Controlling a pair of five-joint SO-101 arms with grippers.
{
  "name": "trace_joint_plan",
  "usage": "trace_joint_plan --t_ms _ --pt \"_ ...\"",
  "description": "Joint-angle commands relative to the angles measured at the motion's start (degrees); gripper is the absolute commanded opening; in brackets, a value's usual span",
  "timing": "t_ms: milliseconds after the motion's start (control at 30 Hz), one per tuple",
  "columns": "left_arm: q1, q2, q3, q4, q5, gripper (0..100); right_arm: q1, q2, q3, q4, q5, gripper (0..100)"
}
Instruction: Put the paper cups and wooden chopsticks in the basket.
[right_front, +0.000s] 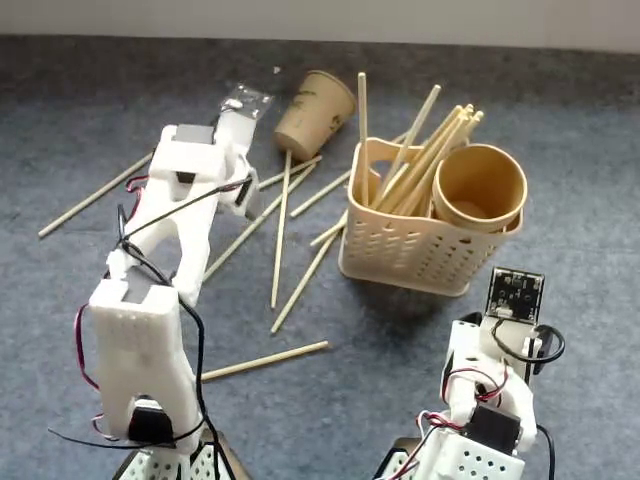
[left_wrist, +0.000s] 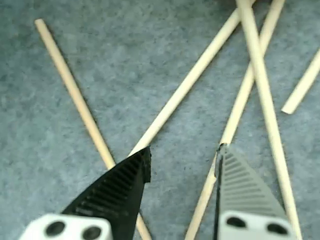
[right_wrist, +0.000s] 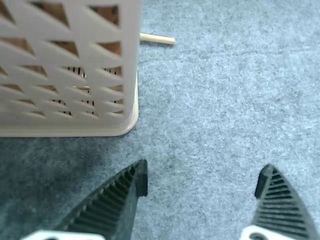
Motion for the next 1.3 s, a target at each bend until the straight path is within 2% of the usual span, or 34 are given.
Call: trace_joint_plan --t_ms 0,133,267,367,467,600,667,900,1000,1200,1267 --pt "1.10 -0.92 -1.19 -0.18 0.97 21 -0.48 -0.31 4.70 -1.01 0.88 33.6" --pt "1.54 -0.92 -2.59 -0.97 1.49 21 -0.57 -0.31 4.70 -1.01 0.88 33.6" --pt "2.07 -0.31 -8.84 -1.41 6.77 21 -1.63 -0.31 5.05 -1.01 0.88 33.6" --pt "3.03 1.10 -10.51 -5.63 6.68 21 -1.80 -0.31 5.67 -1.01 0.88 33.6" --pt "4.79 4.53 -13.93 -6.59 3.16 25 -1.89 -0.31 5.67 -1.01 0.88 33.6" --pt "8.22 11.56 -20.70 -0.53 -3.69 35 -1.89 -0.31 5.58 -1.10 0.88 33.6" --pt "8.13 15.34 -25.54 1.58 -7.38 35 -1.89 -0.31 5.58 -1.10 0.88 33.6" --pt "5.49 28.97 -41.36 5.01 -9.85 35 -1.89 -0.31 5.58 -1.19 0.88 33.6" --pt "5.49 34.24 -47.43 9.49 -11.96 29 -1.89 -0.31 5.58 -1.19 0.88 33.6" --pt "5.85 38.11 -63.08 24.00 -11.96 0 -1.89 -0.31 5.67 -1.19 0.88 33.6" --pt "6.11 38.20 -67.30 29.10 -11.96 2 -1.89 -0.31 5.67 -1.19 0.88 33.6"
